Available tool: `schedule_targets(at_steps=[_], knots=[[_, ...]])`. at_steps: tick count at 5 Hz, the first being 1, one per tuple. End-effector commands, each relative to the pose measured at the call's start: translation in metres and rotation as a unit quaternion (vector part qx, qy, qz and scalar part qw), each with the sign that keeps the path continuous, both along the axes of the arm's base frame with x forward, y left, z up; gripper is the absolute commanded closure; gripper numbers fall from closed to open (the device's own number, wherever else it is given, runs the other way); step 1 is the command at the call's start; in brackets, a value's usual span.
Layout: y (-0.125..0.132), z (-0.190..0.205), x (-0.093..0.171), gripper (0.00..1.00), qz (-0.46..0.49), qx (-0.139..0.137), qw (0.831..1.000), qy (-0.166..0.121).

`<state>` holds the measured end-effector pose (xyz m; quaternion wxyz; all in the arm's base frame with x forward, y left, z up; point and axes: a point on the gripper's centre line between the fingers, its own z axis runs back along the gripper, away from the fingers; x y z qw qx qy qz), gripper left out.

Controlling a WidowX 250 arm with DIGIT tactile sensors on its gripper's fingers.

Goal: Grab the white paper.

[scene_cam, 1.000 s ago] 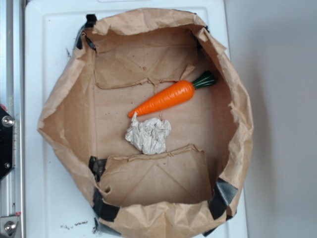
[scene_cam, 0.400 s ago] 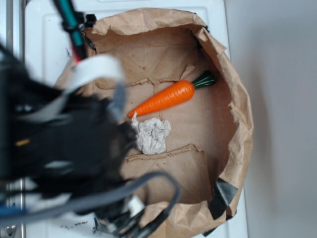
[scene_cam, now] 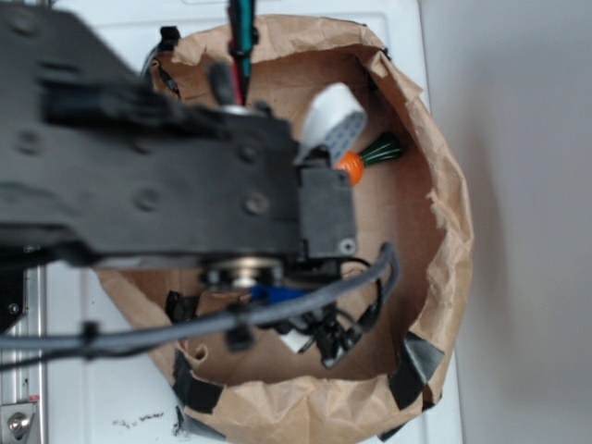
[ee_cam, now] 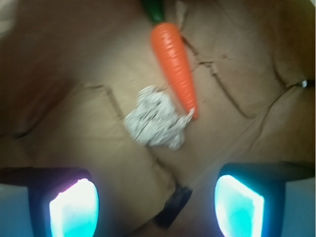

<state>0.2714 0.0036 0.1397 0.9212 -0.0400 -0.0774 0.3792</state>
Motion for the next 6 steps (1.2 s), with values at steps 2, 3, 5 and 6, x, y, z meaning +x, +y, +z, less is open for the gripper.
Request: schedule_targets(at_steps=[2,3,5,6], knots=[[0.023,0.001,-0.003,0.0,0.014,0.03,0.999,0.004],[0.023,0.001,-0.003,0.0,0.014,0.03,0.999,0.004],[0.023,0.001,-0.003,0.0,0.014,0.03,0.999,0.004],[0.018,-0.019,0.0,0.0,0.026,0.021,0.999,-0.027]])
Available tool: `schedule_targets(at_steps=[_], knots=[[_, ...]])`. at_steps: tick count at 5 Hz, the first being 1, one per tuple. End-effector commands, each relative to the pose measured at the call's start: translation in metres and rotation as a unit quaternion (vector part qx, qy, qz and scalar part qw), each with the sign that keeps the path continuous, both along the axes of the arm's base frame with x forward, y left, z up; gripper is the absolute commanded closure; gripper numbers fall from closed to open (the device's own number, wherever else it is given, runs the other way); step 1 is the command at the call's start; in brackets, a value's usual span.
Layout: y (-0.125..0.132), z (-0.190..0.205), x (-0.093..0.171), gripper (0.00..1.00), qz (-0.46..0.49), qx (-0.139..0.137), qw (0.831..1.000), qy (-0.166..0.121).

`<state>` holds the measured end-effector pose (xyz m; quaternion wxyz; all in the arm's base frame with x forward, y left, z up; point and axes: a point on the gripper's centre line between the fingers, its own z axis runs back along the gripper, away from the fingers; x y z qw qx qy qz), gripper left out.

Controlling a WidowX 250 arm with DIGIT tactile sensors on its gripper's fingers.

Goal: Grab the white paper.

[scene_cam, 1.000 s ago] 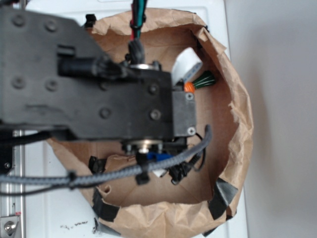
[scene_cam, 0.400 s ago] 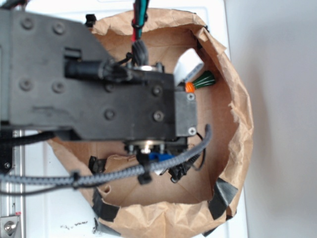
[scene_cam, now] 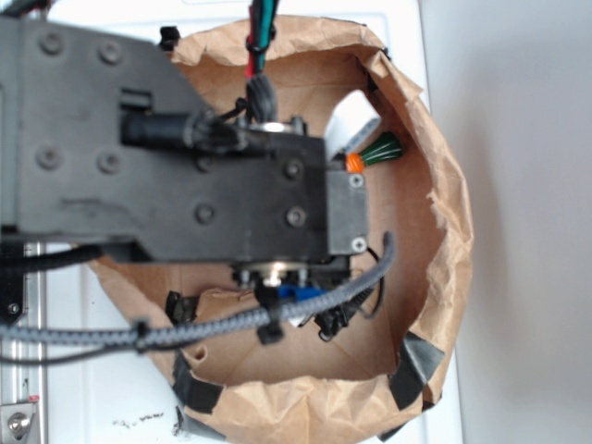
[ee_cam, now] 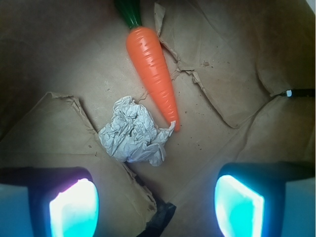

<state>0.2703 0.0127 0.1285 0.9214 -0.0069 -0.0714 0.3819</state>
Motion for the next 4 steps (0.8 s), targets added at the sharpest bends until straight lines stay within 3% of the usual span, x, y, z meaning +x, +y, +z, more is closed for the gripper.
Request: schedule_targets(at_steps=[1,4], knots=[[0.008,-0.029,0.006,0.0,0.02,0.005,0.997,-0.081],[0.015,-0.059,0.026,0.0,0.037,0.034,0.996,-0.069]])
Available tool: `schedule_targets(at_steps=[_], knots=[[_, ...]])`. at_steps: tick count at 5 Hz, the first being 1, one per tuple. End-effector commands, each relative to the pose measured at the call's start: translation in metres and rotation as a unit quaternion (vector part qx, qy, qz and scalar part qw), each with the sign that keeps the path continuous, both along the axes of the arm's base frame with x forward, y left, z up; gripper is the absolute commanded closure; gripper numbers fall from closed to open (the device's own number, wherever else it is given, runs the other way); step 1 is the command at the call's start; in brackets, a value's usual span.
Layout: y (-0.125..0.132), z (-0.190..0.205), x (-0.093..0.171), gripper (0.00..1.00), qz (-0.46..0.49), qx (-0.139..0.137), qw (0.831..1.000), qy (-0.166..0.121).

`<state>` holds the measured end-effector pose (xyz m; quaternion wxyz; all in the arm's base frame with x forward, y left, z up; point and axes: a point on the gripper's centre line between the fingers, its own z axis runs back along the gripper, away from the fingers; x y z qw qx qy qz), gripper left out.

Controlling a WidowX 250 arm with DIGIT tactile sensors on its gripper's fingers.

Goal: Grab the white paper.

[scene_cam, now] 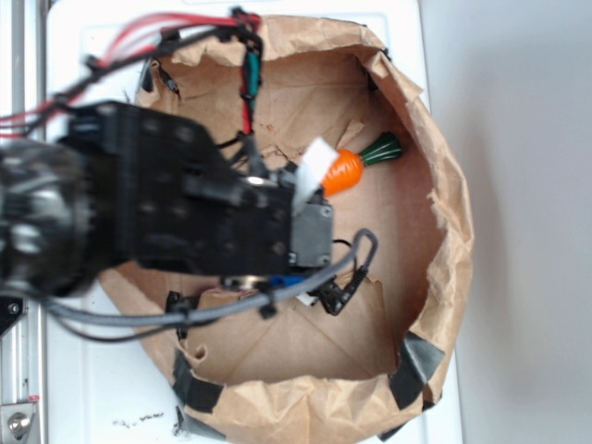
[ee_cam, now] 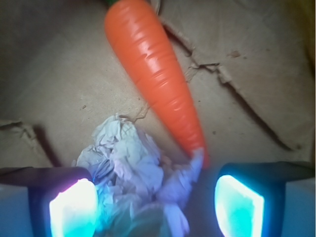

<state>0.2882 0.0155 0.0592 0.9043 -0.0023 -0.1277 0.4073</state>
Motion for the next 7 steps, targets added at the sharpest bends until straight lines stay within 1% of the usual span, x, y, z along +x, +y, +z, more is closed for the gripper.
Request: schedule_targets(at_steps=[1,2,3,4,5,6,7], knots=[[0.012,0.005,0.009,0.0,0.009,0.025,1.0,-0.015],[0.005,0.011,-0.002,0.0,-0.007,0.025,1.0,-0.012],[0.003,0.023,-0.011,0.0,-0.015,0.002,1.0,-0.007],[-0.001,0.02,-0.008,0.0,-0.01,0.005,1.0,0.0],[-0.005,0.011,-0.005,0.45,-0.002,0.014,1.0,0.013],[-0.004,0.01,-0.001,1.0,0.0,0.015,1.0,0.019],[-0.003,0.012,-0.001,1.0,-0.001,0.014,1.0,0.017]])
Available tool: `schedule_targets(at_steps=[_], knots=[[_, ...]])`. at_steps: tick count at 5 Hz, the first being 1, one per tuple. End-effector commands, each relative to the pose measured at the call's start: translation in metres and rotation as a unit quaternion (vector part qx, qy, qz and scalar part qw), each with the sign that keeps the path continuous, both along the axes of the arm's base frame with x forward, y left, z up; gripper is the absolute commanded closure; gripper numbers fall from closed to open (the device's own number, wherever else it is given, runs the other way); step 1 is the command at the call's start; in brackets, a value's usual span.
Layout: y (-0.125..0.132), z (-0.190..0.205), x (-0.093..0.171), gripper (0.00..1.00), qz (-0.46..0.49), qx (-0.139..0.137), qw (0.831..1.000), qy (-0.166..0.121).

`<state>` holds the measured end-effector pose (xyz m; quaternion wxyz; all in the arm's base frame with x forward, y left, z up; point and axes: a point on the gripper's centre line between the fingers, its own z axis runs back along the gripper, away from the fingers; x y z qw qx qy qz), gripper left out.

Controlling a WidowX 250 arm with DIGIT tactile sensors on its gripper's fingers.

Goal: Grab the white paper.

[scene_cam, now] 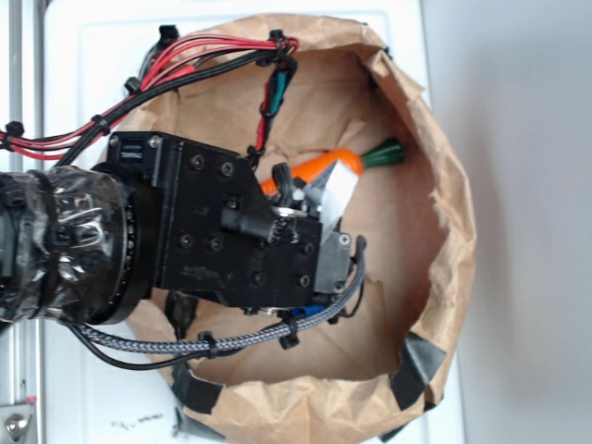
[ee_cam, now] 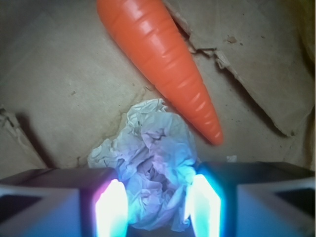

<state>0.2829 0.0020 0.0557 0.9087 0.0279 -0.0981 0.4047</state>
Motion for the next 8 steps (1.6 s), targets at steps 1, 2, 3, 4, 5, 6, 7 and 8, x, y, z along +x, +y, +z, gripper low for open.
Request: schedule_targets(at_steps=[1,2,3,4,5,6,7,8], knots=[[0.012,0.017,0.003,1.0,-0.002,-0.001,1.0,-0.028],[0.012,0.017,0.005,1.0,0.0,0.002,1.0,-0.028],[0.013,0.029,0.006,1.0,0.0,-0.009,1.0,-0.022],[0.017,0.063,0.003,1.0,0.003,-0.03,0.999,-0.016],[0.021,0.084,0.002,1.0,0.003,-0.047,0.999,-0.019],[0.024,0.091,0.004,1.0,0.002,-0.056,0.998,-0.015],[0.021,0.098,0.002,1.0,-0.011,-0.053,0.998,-0.019],[0.019,0.115,0.001,1.0,-0.013,-0.04,0.999,-0.022]])
